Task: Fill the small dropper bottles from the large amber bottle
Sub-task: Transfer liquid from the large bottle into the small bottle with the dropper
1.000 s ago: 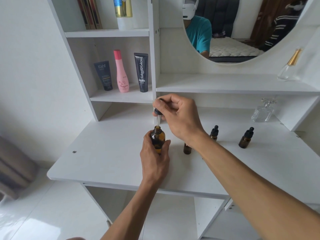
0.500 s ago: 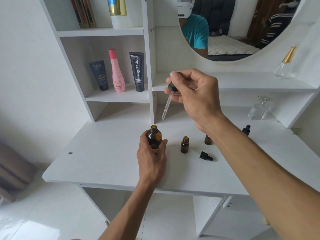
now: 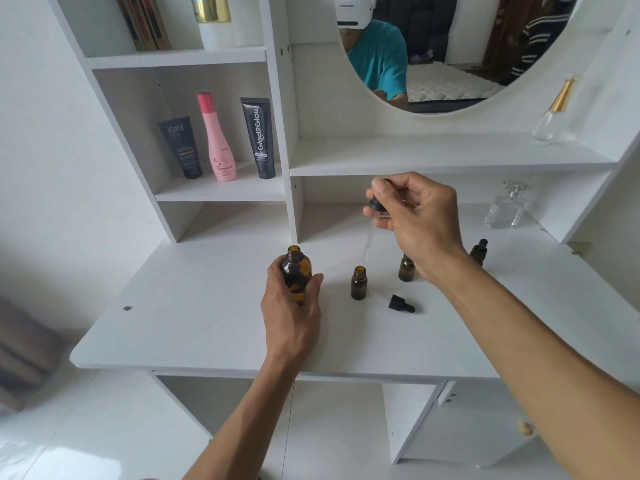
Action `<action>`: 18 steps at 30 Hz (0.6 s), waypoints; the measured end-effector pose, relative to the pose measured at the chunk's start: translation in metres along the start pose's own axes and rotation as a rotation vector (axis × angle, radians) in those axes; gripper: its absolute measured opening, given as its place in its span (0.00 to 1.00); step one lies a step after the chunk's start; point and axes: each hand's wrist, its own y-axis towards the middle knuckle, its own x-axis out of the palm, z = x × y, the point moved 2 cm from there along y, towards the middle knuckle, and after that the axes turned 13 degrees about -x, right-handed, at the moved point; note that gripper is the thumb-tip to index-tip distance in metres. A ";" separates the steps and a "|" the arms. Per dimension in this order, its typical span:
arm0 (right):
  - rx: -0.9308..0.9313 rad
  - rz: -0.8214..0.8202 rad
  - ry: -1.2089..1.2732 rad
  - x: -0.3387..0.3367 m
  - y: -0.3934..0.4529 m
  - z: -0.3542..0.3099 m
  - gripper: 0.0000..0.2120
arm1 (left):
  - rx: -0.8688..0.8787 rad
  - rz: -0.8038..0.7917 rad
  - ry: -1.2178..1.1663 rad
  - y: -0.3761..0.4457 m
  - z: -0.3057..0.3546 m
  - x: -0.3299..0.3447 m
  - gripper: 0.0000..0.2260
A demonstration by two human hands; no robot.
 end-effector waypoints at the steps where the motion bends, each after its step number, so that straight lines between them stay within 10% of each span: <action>1: 0.003 -0.001 0.000 0.000 -0.001 0.002 0.05 | -0.001 0.000 0.001 0.000 0.000 0.000 0.18; 18: 0.034 -0.022 -0.002 0.003 -0.007 0.017 0.06 | 0.011 0.013 0.005 0.001 -0.001 0.000 0.18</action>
